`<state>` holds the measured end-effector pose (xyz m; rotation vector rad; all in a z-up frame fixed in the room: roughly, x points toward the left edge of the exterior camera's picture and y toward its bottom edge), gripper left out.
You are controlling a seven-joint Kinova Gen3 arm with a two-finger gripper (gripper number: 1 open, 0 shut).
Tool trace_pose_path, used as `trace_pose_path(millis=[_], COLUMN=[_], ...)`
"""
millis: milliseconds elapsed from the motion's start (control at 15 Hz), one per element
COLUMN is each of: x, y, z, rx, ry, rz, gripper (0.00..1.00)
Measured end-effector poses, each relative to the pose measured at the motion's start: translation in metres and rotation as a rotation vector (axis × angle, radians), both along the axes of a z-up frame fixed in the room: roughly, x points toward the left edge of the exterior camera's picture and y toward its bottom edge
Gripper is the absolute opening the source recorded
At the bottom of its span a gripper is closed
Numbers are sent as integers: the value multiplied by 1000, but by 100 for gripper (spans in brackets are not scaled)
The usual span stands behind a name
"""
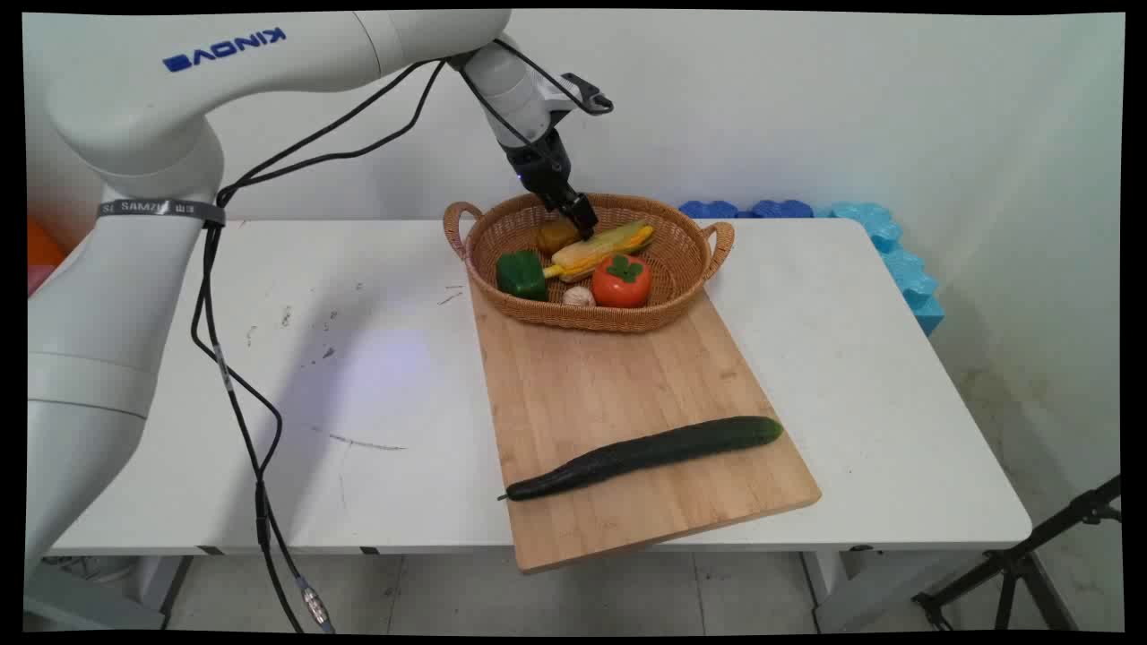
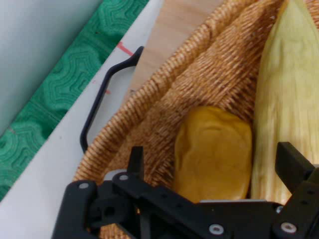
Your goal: Pick up the potato from the vegetable basket
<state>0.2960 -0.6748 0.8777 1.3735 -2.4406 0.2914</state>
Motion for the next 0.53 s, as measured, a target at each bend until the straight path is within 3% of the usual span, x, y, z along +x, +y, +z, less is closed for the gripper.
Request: trace_pose_path(millis=[533], x=[9], y=[-7], z=[1], rx=[-7], ry=[-35], rz=[-8], gripper=[100])
